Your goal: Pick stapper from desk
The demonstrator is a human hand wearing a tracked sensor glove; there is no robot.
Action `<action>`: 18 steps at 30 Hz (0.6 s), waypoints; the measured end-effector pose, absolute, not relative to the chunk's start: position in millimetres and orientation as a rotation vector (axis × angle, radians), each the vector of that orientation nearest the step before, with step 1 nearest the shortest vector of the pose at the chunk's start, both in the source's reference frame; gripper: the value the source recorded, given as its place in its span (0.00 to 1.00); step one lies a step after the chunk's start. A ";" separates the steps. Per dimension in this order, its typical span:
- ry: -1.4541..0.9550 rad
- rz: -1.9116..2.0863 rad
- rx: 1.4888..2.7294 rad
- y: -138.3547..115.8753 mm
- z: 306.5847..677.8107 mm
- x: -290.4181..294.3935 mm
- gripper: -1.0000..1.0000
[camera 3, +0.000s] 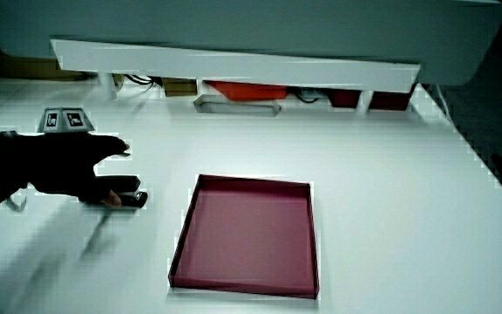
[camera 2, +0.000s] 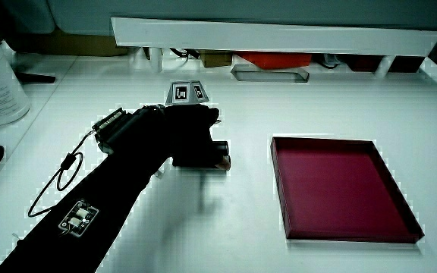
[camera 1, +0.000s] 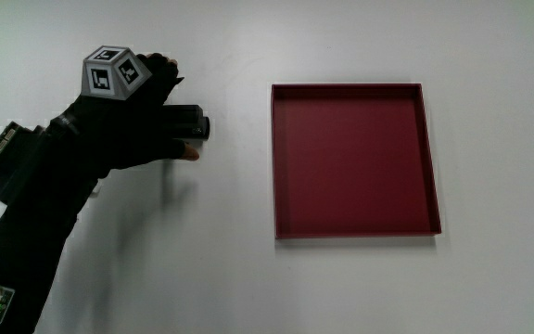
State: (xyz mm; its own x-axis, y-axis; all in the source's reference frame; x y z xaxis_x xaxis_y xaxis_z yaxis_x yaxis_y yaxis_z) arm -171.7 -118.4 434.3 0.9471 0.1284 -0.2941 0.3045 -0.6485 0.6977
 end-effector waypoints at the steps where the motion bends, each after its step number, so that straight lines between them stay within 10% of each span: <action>1: 0.284 -0.282 2.267 -118.7 436.0 -171.7 0.50; 18: 0.349 -0.271 2.349 -118.7 453.2 -171.8 0.62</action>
